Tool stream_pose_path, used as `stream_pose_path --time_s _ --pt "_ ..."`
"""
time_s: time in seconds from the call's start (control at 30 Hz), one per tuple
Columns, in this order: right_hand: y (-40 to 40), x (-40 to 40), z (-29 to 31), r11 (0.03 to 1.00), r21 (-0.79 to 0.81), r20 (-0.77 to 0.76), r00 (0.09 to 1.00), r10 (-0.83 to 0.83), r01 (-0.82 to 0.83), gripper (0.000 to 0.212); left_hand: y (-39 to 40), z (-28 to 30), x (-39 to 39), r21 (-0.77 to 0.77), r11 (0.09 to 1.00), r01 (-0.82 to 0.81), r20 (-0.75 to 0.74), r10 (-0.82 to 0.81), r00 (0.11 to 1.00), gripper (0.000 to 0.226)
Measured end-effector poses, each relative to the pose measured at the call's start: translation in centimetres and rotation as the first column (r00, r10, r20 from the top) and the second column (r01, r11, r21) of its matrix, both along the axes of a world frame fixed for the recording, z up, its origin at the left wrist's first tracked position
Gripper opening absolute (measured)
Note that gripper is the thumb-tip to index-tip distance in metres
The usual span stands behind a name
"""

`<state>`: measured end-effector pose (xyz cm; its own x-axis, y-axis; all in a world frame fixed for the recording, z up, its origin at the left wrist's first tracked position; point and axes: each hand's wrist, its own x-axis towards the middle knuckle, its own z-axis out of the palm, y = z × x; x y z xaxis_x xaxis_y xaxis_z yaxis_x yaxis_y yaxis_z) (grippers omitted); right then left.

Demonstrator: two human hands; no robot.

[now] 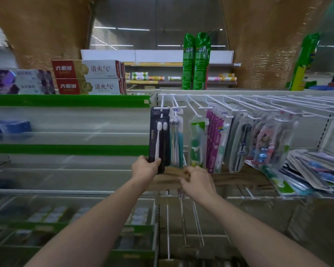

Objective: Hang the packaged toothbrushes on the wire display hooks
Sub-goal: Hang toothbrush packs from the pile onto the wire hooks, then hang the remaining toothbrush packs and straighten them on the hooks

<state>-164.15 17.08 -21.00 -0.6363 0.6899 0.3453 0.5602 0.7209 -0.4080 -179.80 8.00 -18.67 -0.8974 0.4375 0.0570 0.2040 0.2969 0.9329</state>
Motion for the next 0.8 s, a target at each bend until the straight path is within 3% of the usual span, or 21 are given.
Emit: stream_pose_path --time_s 0.1,0.27,0.5,0.63,0.8 --pt "-0.3 0.4 -0.5 1.0 -0.016 -0.008 1.0 0.0 -0.001 0.04 -1.2 -0.2 -0.5 -0.079 0.995 -0.06 -0.026 0.058 0.998 0.032" --pt "-1.4 0.9 -1.2 1.0 -0.007 0.018 1.0 -0.018 0.018 0.039 -1.7 -0.7 0.5 -0.098 0.993 -0.067 -0.107 0.056 0.993 0.05" --pt "-3.0 2.8 -1.5 0.996 0.011 0.024 0.996 -0.091 0.091 0.035 -2.4 -1.9 3.4 -0.21 0.977 0.027 -0.336 -0.098 0.937 0.018" --pt "-3.7 4.7 -2.0 0.988 -0.004 0.078 0.985 -0.153 0.154 0.034 -2.6 -3.0 5.8 -0.325 0.927 0.189 -0.456 -0.329 0.827 0.037" --pt "-4.3 7.8 -2.6 0.963 -0.014 0.091 0.959 -0.267 0.27 0.033 -1.2 -4.1 9.0 -0.367 0.875 0.315 -0.577 -0.48 0.661 0.03"
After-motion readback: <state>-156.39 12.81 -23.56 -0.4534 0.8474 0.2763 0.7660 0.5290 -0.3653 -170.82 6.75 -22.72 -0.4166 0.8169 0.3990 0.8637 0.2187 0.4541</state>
